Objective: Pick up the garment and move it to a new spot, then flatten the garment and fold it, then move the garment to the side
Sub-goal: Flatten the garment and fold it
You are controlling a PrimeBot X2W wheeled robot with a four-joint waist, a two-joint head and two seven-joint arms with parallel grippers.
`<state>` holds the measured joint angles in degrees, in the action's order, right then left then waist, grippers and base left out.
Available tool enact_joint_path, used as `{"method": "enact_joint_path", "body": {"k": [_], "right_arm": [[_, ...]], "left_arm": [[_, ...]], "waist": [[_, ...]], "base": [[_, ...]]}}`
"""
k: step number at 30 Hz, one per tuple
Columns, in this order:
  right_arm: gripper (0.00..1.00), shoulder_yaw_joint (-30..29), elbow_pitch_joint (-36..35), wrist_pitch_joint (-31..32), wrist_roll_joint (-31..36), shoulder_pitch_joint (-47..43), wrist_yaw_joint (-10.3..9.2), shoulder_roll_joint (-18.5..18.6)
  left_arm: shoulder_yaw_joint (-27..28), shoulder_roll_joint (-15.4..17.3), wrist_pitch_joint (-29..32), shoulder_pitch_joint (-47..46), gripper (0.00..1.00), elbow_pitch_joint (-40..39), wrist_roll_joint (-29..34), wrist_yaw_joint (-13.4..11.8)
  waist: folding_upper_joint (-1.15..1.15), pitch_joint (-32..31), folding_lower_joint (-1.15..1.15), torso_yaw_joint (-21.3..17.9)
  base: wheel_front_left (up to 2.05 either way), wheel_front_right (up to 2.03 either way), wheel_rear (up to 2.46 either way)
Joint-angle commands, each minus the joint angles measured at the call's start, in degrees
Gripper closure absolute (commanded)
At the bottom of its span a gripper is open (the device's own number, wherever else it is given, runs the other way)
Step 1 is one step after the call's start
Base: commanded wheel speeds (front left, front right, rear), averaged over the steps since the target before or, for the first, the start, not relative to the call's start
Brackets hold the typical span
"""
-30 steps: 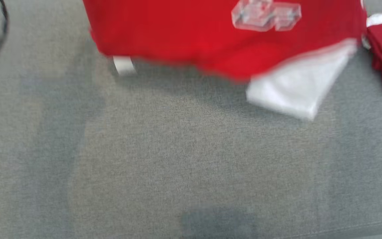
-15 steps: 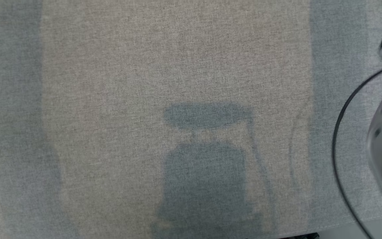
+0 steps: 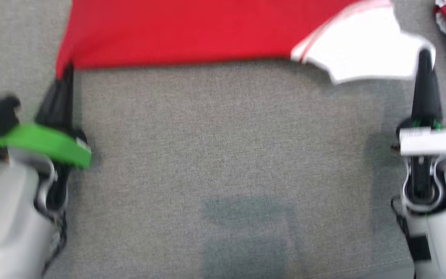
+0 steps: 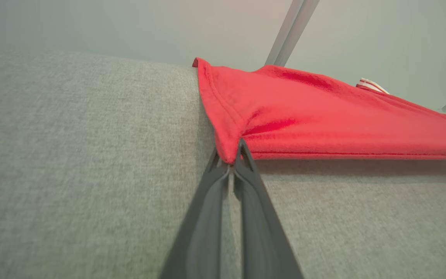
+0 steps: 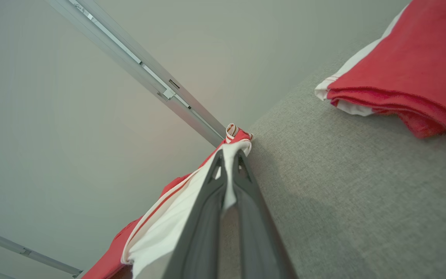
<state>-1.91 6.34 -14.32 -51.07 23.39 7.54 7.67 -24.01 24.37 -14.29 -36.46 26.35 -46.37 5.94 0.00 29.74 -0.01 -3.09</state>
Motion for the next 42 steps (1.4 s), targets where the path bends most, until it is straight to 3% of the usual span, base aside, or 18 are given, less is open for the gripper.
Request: {"method": "enact_joint_path", "body": {"k": [1,4,10,14,18,25,34,42], "right_arm": [[1.0,-0.54,-1.21,-0.73,-0.51,-4.23,-0.1,0.05],[1.0,-0.88,-2.02,-0.77,-1.02,-12.33,-0.11,-0.25],[1.0,-2.44,0.24,-0.81,0.48,-25.36,-0.11,-0.84],[1.0,-4.0,1.3,-0.93,1.39,-30.92,-0.11,-1.33],[1.0,-5.38,0.88,-0.96,0.76,-34.45,-0.1,-1.88],[1.0,-4.8,-0.9,0.24,0.68,-31.09,-0.09,-1.86],[1.0,-3.72,-2.7,5.83,4.03,-20.51,-0.08,-1.0],[1.0,-3.22,2.5,10.3,11.12,-12.19,-0.06,-1.47]], "left_arm": [[1.28,1.12,-0.58,5.67,1.0,-1.96,-0.44,-2.09],[2.11,1.14,-0.82,17.75,1.0,-8.54,-0.18,-6.11],[2.03,-2.89,-0.98,38.98,1.0,-20.87,-1.11,-12.84],[0.47,-4.99,-0.92,47.87,1.0,-26.12,-0.41,-15.65],[-0.84,-6.23,-0.74,52.37,1.0,-29.2,-1.66,-16.23],[-1.48,-4.61,3.32,49.73,1.0,-33.22,-2.34,-15.46],[-0.19,-0.73,14.29,39.76,1.0,-40.28,-4.08,-17.5],[-1.4,-0.09,21.83,29.66,1.0,-37.25,-3.59,-18.37]], "waist": [[0.0,-8.83,0.01,0.73],[0.0,-12.8,0.01,0.22],[0.0,-17.43,0.01,1.25],[0.0,-18.15,0.01,2.58],[0.0,-18.55,0.01,3.77],[0.0,-18.44,0.01,4.0],[0.0,-16.64,0.01,3.84],[0.0,-15.53,0.01,3.98]], "base": [[0.0,0.0,0.0],[0.0,0.0,0.0],[0.0,0.0,0.0],[0.0,0.0,0.0],[0.0,0.0,0.0],[0.0,0.0,0.0],[0.0,0.0,0.0],[0.0,0.0,0.0]]}}
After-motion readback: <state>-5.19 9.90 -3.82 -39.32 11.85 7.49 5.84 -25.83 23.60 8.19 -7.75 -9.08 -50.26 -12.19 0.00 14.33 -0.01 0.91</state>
